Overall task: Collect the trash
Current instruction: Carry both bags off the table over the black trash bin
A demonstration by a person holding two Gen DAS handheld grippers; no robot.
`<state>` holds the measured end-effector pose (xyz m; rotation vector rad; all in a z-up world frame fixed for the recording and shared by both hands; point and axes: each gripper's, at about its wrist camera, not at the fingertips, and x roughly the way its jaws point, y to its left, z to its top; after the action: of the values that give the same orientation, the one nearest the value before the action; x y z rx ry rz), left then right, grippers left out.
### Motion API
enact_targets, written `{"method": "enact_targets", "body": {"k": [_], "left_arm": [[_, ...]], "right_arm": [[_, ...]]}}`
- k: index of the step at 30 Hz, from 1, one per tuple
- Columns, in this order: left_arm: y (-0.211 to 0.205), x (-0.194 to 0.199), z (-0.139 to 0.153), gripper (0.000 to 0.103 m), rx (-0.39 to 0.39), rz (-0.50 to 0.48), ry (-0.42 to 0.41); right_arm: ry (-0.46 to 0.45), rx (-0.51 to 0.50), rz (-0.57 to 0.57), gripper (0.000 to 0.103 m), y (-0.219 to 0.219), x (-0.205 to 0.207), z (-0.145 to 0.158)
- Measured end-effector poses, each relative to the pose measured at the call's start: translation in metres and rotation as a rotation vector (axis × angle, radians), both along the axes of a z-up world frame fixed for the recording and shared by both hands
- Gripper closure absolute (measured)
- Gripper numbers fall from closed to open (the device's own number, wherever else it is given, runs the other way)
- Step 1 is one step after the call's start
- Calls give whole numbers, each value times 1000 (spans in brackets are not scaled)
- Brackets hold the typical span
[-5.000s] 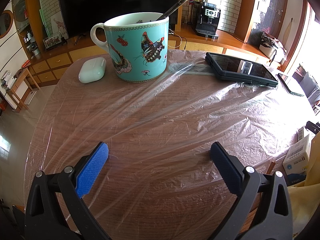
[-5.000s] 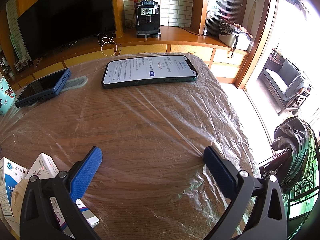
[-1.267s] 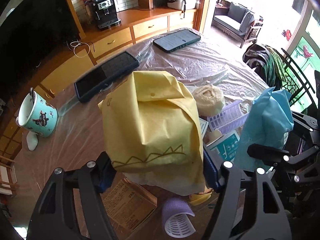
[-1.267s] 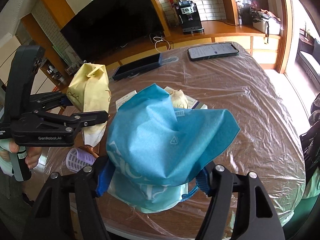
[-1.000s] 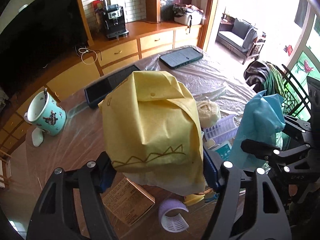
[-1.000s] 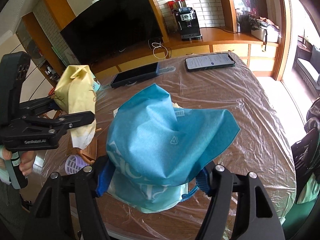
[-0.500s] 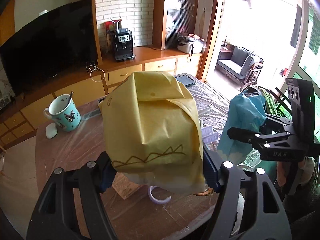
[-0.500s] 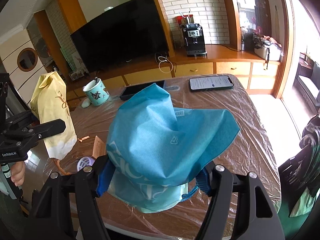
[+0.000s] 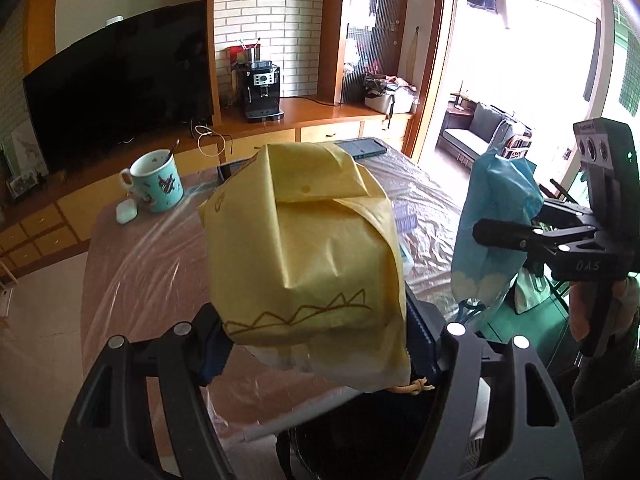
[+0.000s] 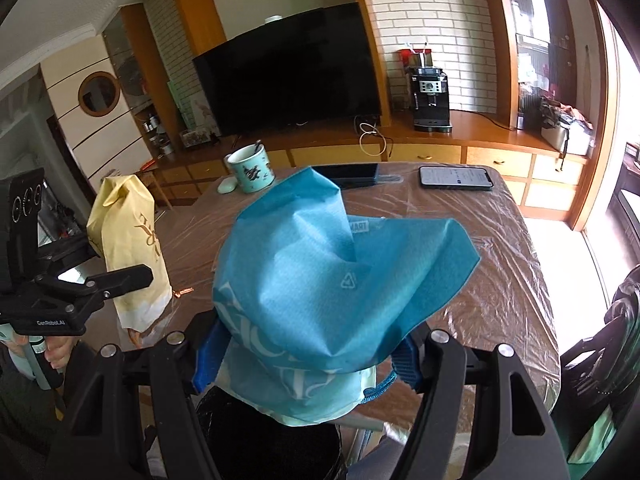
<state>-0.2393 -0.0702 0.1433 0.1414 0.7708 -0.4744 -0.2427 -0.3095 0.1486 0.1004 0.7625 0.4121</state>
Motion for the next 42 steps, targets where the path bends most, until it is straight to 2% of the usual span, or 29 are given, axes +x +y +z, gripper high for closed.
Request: {"method": "enact_targets", "body": {"k": [13,18,22,36,42], "left_arm": [[4,-53,-32,31,-1,-39,8],[-1,-72,-48,31,5,-51,23],[-6,-81,-64,31,3,-56,48],[-18,-103,-118,31,75,-41,122],[-19,-102,-138,31,96,-35,156]], "right_arm": [[20,-44,120,36,28,-54,-25],[22,-126,141,36,44,-72,-43],[55,-141,158,36,52,-84,-61],[181,-98,164,36,53,-93,-117],[190,-159,145,36,57,-94,-132]]}}
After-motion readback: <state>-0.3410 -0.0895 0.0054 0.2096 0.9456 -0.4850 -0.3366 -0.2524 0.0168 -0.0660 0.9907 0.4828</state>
